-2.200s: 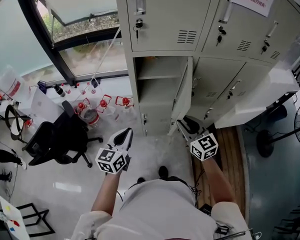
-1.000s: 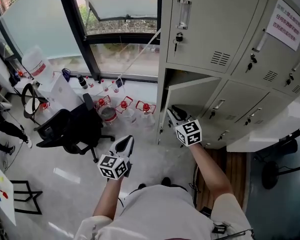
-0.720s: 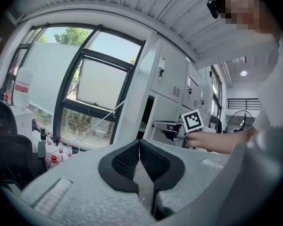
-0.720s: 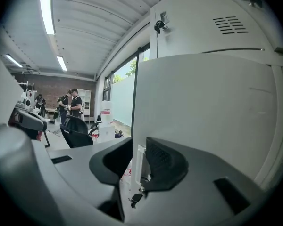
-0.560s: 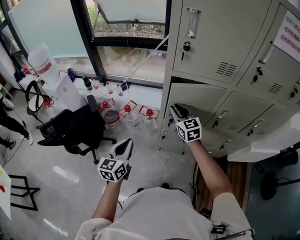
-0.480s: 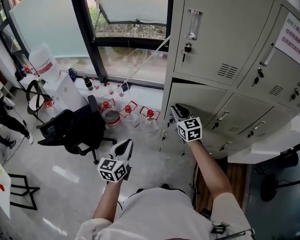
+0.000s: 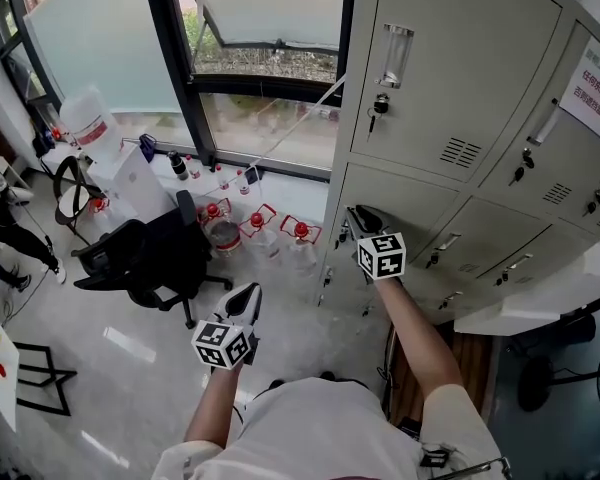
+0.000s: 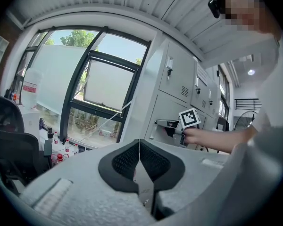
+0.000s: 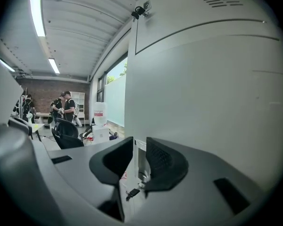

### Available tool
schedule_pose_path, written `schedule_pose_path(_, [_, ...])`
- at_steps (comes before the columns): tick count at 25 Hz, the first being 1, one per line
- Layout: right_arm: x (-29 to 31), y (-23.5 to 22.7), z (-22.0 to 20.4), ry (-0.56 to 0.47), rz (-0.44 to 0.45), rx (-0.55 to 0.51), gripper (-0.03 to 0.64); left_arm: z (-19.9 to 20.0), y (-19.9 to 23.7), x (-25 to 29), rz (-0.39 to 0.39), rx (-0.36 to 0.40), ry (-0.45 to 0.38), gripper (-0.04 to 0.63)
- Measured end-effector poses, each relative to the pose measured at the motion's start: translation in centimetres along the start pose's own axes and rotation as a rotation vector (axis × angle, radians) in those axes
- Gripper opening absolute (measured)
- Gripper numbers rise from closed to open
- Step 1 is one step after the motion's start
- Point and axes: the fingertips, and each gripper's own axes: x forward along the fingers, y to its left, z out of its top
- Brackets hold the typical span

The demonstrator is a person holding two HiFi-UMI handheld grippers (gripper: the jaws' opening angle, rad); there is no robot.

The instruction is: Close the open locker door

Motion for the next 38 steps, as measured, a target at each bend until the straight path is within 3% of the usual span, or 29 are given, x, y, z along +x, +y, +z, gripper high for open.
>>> schedule_pose_path(10, [0.3, -0.7, 0.1, -0.019, -0.006, 0.009, 0.055, -0.2, 0.2, 0.7, -0.016, -0.003, 0.015, 0.015])
schedule_pose_path(18, [-1.6, -0.5, 0.7, -0.024, -0.06, 0.015, 0.057, 0.1, 0.2, 0.1, -0.066, 0.011, 0.024, 0.015])
schedule_pose_path(32, [-12.9, 3.6, -1.8, 0.042, -0.232, 0.024, 0.044, -1.0, -2.0, -2.6, -0.272, 0.041, 0.059, 0.015])
schedule_pose_path(38, [-18.4, 6.8, -2.8, 0.022, -0.3, 0.03, 0.023, -1.6, -2.4, -4.2, -0.337, 0.052, 0.084, 0.015])
